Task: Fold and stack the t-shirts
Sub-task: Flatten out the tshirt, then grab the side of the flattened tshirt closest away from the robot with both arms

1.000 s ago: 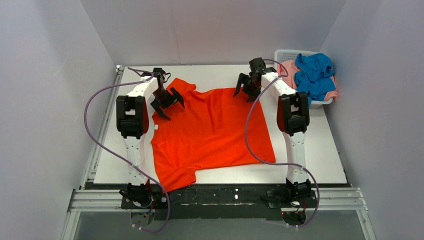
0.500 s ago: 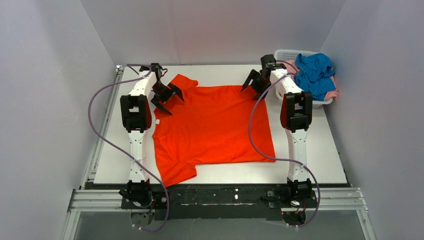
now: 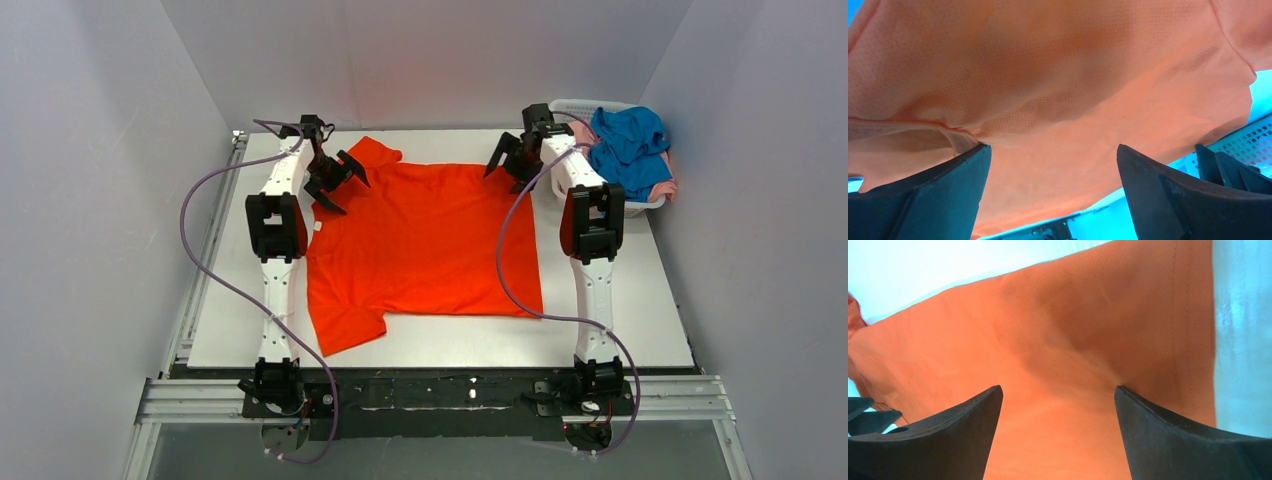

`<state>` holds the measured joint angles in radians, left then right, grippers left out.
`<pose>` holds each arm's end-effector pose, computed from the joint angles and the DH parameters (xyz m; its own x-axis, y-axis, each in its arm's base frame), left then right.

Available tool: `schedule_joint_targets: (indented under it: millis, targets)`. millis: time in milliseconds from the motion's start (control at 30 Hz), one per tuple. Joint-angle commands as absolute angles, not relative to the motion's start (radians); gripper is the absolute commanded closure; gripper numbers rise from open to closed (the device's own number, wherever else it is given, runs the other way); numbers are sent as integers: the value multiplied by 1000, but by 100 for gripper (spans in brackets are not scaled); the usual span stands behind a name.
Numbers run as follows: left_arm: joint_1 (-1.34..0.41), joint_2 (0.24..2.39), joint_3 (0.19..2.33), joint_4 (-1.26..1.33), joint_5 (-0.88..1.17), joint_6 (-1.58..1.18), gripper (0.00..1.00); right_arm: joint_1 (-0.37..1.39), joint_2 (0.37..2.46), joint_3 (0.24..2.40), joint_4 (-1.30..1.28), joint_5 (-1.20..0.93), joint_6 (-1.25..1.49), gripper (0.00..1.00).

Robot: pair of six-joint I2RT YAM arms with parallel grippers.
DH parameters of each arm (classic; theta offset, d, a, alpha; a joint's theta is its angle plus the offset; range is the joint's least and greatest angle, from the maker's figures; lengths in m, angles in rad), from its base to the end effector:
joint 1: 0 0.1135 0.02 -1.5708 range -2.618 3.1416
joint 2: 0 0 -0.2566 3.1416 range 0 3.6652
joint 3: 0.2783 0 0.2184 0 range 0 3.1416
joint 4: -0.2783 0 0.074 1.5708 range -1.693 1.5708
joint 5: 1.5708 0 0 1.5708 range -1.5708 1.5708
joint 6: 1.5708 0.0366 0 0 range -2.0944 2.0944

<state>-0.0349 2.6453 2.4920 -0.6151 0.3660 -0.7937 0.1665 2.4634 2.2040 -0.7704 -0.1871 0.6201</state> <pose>0.5393 -0.0319 0.1877 -0.6936 -0.6419 -0.3269 -0.2920 0.6654 -0.6870 0.4868 0.0887 0.1844 -0.8375 0.4382 -0.3265 0.2818 0.8582 0.4290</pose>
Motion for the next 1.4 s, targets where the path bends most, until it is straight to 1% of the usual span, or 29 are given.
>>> schedule_joint_targets:
  millis: [0, 67, 133, 267, 333, 367, 467, 500, 633, 700, 767, 833, 967, 1033, 1100, 1200, 1300, 1367]
  targets:
    - [-27, 2547, 2472, -614, 277, -722, 2, 170, 2372, 2254, -805, -155, 525, 9]
    - [-26, 2450, 2415, -624, 277, -694, 2, 181, 2288, 2211, -810, -152, 493, 8]
    - [-27, 2329, 2307, -633, 261, -673, 2, 199, 2185, 2126, -795, -139, 466, 8]
    - [-27, 2047, 2012, -646, 237, -641, 2, 263, 1980, 1922, -774, -59, 431, 8]
    - [-30, 1907, 1859, -665, 222, -637, 2, 290, 1863, 1775, -731, -8, 442, 7]
    - [-33, 1838, 1763, -672, 198, -643, 2, 297, 1778, 1660, -701, -5, 456, 7]
    - [-44, 1606, 1483, -692, 70, -684, 2, 301, 1587, 1403, -584, -7, 523, 7]
    - [-47, 1529, 1395, -705, 38, -708, 2, 301, 1520, 1333, -564, 26, 538, 7]
    - [-80, 1244, 1078, -707, -1, -765, 2, 301, 1286, 1082, -496, 137, 597, 7]
    - [-114, 1130, 952, -718, -20, -775, 2, 295, 1207, 985, -476, 153, 633, 7]
    - [-136, 1050, 863, -717, 16, -780, 2, 284, 1169, 924, -481, 169, 692, 6]
    - [-152, 997, 788, -702, 61, -797, 2, 272, 1166, 895, -477, 168, 681, 8]
    - [-170, 961, 684, -645, 63, -820, 2, 271, 1165, 855, -474, 161, 679, 11]
    - [-170, 961, 638, -583, 53, -828, 10, 270, 1160, 827, -446, 130, 687, 12]
    - [-170, 976, 598, -491, 71, -832, 22, 270, 1152, 810, -428, 104, 700, 13]
    - [-170, 1021, 556, -380, 76, -840, 31, 271, 1141, 798, -412, 86, 702, 14]
    - [-170, 1083, 548, -355, 78, -839, 42, 272, 1130, 796, -430, 106, 699, 14]
    - [-170, 1109, 544, -364, 69, -839, 42, 271, 1124, 798, -453, 124, 695, 14]
